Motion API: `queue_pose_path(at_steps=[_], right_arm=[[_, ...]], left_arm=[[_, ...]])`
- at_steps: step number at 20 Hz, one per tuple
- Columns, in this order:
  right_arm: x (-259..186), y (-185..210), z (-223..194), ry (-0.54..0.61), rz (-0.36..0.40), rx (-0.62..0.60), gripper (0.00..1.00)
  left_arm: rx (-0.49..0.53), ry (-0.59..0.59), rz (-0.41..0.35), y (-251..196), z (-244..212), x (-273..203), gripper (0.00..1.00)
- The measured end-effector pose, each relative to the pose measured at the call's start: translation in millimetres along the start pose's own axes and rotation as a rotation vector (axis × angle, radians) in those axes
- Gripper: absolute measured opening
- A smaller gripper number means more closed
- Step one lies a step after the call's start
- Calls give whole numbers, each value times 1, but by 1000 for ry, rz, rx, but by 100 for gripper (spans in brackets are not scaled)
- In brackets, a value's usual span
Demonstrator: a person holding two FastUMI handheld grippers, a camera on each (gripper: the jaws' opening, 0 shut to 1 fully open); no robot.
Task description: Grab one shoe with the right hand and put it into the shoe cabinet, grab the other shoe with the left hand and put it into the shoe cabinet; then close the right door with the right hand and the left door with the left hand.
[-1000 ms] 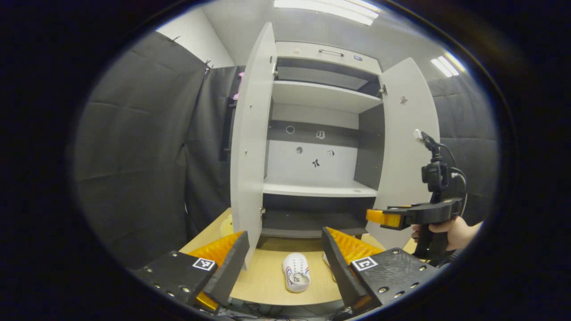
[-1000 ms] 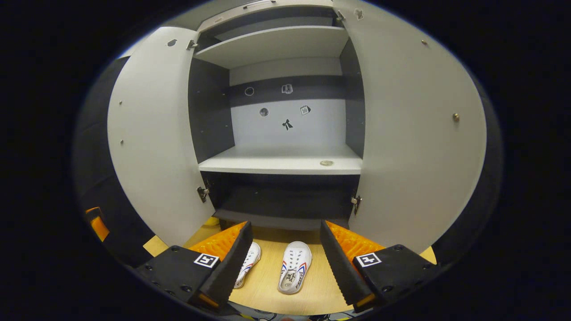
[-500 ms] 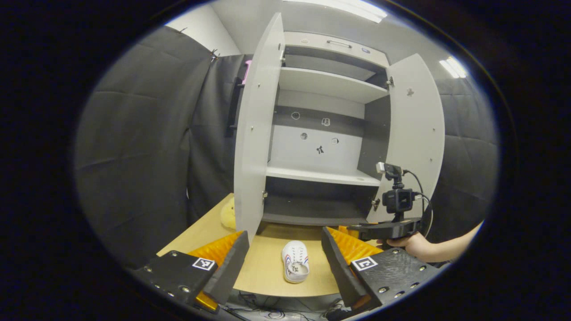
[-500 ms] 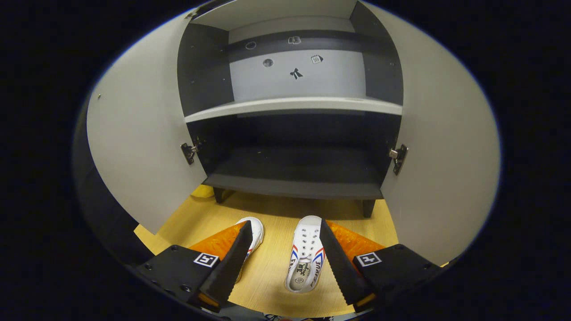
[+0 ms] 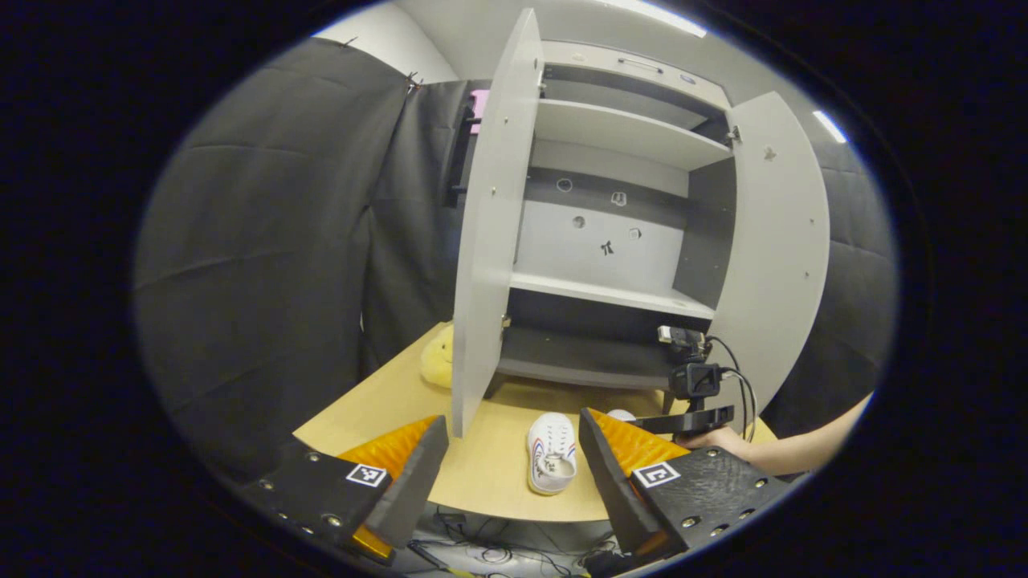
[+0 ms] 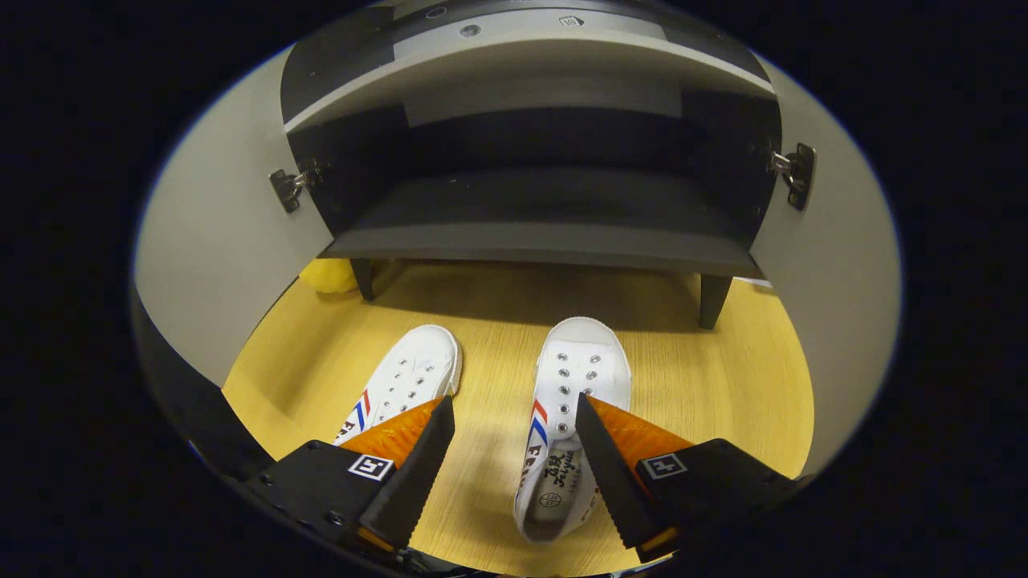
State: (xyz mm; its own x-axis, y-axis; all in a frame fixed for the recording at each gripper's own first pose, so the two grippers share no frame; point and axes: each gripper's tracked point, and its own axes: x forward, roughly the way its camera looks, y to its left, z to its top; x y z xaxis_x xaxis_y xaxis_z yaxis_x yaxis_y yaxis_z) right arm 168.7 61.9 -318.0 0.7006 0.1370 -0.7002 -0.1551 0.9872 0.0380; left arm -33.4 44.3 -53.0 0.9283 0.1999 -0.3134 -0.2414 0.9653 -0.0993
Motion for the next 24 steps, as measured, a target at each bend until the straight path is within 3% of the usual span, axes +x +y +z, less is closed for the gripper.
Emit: queue_pose_path(at_steps=[8,9,13,15,16,20,22,24], right_arm=[[36,-2,-26,100,-31,-45,93],[39,-2,-28,112,-41,-58,96],[42,-9,-27,142,-142,-154,90],[45,-26,-27,123,-241,-209,72],[46,-29,-27,115,-257,-204,43],[38,-28,-25,125,-233,-173,19],[37,-27,-22,143,-197,-142,0],[35,-27,-25,153,-173,-105,2]], left_arm=[[-27,18,-24,-9,-6,2,94],[-24,17,-24,-9,-5,2,92],[-37,13,-28,-13,-4,5,94],[-42,-2,-24,-13,-1,5,92],[-39,-2,-24,-13,-2,6,92],[-2,-7,-12,-3,-1,6,92],[8,-10,-10,0,0,5,92],[9,-18,-13,0,1,4,92]])
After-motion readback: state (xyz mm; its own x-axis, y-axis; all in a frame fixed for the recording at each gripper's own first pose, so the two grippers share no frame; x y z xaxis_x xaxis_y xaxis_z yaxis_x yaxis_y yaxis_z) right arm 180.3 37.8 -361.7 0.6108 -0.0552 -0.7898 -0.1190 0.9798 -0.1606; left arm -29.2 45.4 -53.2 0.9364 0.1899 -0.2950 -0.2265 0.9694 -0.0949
